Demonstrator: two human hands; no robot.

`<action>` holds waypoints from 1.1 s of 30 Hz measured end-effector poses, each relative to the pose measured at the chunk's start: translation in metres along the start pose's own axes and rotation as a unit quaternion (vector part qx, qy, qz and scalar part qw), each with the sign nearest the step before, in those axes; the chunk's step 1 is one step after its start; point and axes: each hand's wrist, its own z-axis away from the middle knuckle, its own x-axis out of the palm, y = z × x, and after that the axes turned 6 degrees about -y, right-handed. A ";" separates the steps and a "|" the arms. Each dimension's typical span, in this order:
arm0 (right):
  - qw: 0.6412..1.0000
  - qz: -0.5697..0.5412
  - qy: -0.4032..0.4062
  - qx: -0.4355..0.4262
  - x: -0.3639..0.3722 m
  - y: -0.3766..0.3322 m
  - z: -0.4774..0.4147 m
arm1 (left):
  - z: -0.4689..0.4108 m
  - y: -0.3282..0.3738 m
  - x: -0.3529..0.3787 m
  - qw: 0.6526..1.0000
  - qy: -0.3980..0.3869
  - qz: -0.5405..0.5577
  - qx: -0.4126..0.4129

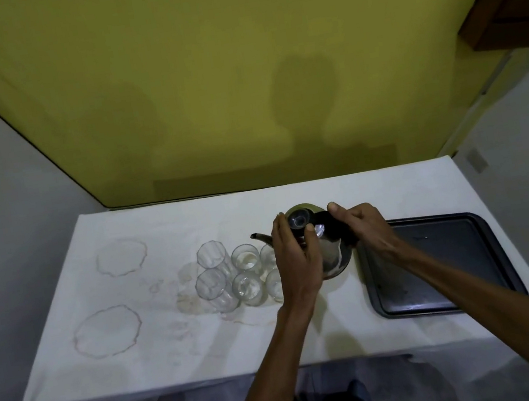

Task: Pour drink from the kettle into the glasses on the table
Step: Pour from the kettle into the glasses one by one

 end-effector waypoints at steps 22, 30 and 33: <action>0.976 0.217 -0.010 -0.005 0.011 -0.021 -0.024 | -0.016 -0.029 -0.004 0.993 0.012 0.118 -0.024; 0.971 0.238 -0.010 -0.012 0.010 -0.026 -0.023 | -0.018 -0.034 0.000 0.989 0.003 0.142 -0.028; 0.968 0.252 -0.004 -0.013 0.009 -0.027 -0.023 | -0.020 -0.035 0.001 0.989 0.007 0.143 -0.026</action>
